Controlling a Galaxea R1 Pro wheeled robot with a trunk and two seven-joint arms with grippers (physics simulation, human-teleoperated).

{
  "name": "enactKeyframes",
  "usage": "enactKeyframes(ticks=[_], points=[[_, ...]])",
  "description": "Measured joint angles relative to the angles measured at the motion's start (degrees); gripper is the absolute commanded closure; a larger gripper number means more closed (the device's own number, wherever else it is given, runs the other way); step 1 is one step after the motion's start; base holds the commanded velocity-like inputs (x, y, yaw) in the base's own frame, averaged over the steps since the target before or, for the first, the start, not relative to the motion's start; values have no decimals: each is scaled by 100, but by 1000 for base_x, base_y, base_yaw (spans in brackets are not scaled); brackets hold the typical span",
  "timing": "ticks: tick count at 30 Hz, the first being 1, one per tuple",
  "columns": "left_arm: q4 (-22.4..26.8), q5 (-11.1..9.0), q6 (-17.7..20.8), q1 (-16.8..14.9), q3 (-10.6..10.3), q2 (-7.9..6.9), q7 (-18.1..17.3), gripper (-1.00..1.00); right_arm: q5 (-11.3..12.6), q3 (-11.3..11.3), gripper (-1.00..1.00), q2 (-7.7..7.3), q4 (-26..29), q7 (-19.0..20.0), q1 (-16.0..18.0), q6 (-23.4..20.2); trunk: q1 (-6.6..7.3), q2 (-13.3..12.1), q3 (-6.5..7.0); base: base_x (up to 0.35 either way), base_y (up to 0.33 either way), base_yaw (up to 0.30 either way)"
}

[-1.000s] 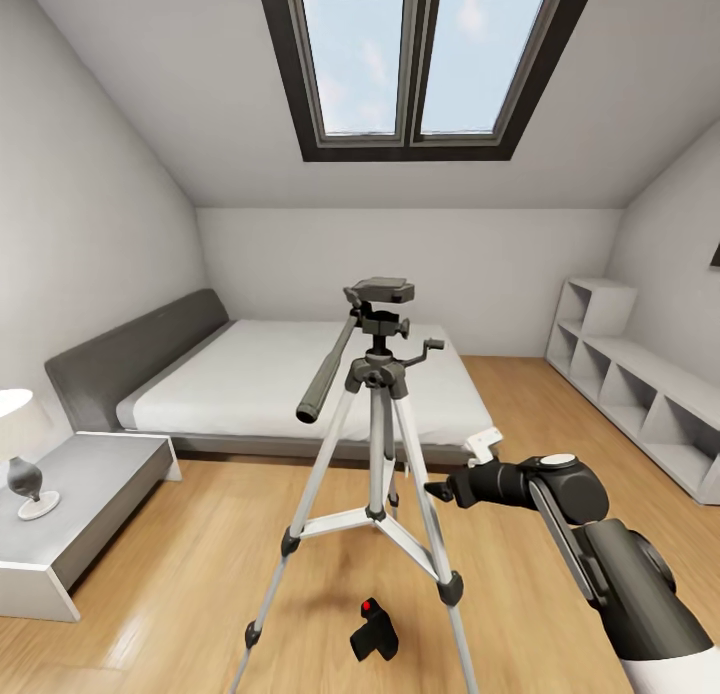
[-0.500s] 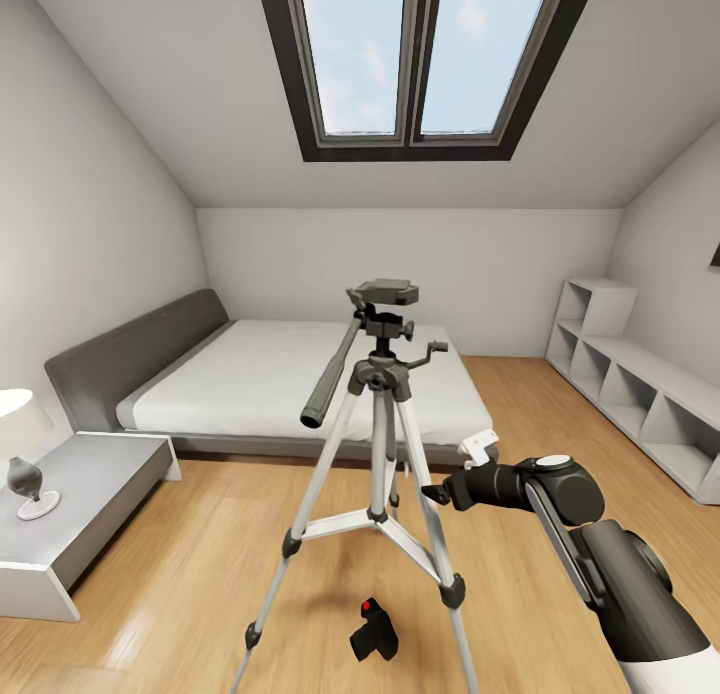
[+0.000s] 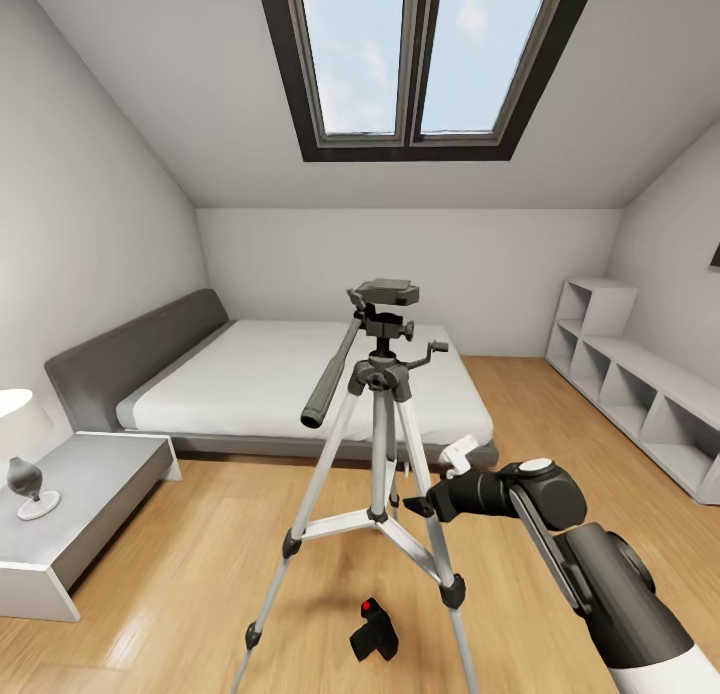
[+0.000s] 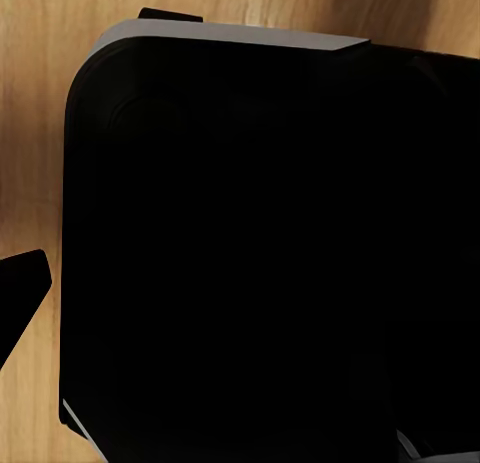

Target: Attach the digital camera to the camera tripod in the bedroom.

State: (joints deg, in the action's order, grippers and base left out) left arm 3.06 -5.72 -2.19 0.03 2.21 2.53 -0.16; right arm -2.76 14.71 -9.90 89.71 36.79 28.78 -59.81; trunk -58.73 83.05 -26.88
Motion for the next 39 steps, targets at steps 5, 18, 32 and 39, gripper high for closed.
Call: enactKeyframes(ticks=[5, 18, 32, 39], points=[[2, 0, 0, 0, 0, 0, 0, -100, -5, 32, -100, 12, -2, 30, 0, 0, 0, 0, 0, 0, 0, 0], [3, 0, -1, 3, 0, 0, 0, -100, -42, 35, -100, 18, -3, -14, 0, -1, 0, 0, 0, 0, 0, 0], [1, 0, -1, 2, 0, 0, 0, -100, -39, -3, -100, 360, -175, -400, 0, -1, 0, 0, 0, 0, 0, 0], [2, 0, 0, 2, 0, 0, 0, -100, -73, -15, -100, 639, -217, -668, 0, -1, 0, 0, 0, 0, 0, 0]])
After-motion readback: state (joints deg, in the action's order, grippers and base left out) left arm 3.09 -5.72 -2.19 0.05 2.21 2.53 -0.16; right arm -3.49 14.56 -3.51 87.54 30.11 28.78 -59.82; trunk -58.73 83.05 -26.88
